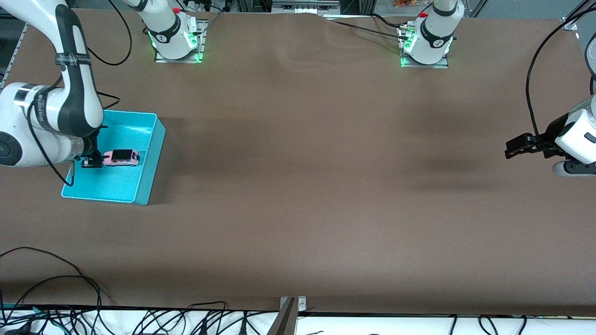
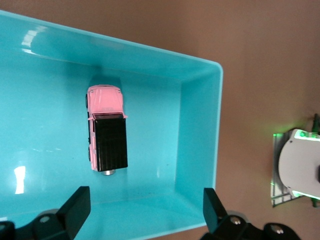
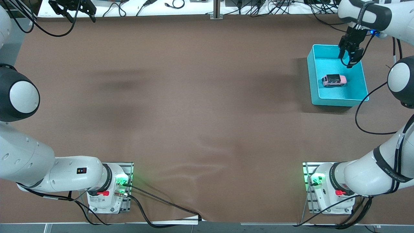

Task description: Wind and store pink jeep toy

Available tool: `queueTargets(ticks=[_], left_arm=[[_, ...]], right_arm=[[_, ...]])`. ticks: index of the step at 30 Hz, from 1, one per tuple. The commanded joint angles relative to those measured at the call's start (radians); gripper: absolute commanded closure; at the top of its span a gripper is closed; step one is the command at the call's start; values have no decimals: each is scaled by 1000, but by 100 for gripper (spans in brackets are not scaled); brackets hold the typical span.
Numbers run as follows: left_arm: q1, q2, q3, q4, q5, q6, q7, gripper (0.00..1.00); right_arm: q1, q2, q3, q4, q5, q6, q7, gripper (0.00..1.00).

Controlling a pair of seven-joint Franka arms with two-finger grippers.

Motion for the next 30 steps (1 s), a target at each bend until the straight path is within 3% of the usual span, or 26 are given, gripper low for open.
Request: queueTargets(ticks=[1,10,17,24,30], left_arm=[[8,-16,-9,-14,21,-7,4,0],[8,-16,-9,-14,21,-7,4,0],[6,-16,-9,-14,21,-7,4,0],[6,-16,-9,-14,21,-7,4,0],[6,-16,-9,-14,21,-7,4,0]], right_arm=[[-7,4,0,76,-12,-100,-45,0],[-14,-8,-23,191,0,-232,-167,0],[-35,-71,-29,191,19,-246,-252,0],[-40,-74,-53,226,33,-311,-306,0],[-72,-126,-29,225,42,-302,-363,0]])
